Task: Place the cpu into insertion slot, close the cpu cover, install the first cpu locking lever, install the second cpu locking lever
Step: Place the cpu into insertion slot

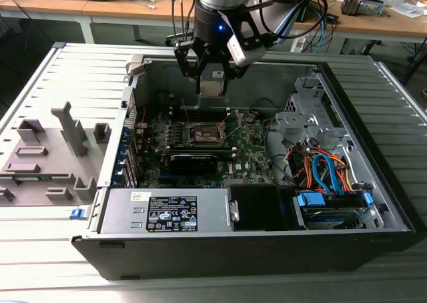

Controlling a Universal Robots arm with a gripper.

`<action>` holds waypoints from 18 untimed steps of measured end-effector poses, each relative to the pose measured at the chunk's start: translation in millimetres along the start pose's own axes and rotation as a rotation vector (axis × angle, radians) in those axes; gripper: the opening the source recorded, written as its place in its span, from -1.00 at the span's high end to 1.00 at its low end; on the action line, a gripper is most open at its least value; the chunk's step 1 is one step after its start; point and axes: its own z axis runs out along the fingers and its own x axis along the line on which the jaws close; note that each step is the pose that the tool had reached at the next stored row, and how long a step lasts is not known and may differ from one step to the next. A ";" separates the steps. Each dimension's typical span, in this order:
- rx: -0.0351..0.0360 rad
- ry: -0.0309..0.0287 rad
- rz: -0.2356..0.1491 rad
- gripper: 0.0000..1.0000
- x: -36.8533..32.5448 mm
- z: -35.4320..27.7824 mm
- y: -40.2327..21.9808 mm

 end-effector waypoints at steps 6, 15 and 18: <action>0.0033 0.0001 -0.001 -0.08 0.0 1.1 -0.1; 0.0064 0.0001 -0.001 -0.08 0.0 3.7 -0.3; 0.0065 0.0001 -0.001 -0.08 -0.1 4.3 -0.4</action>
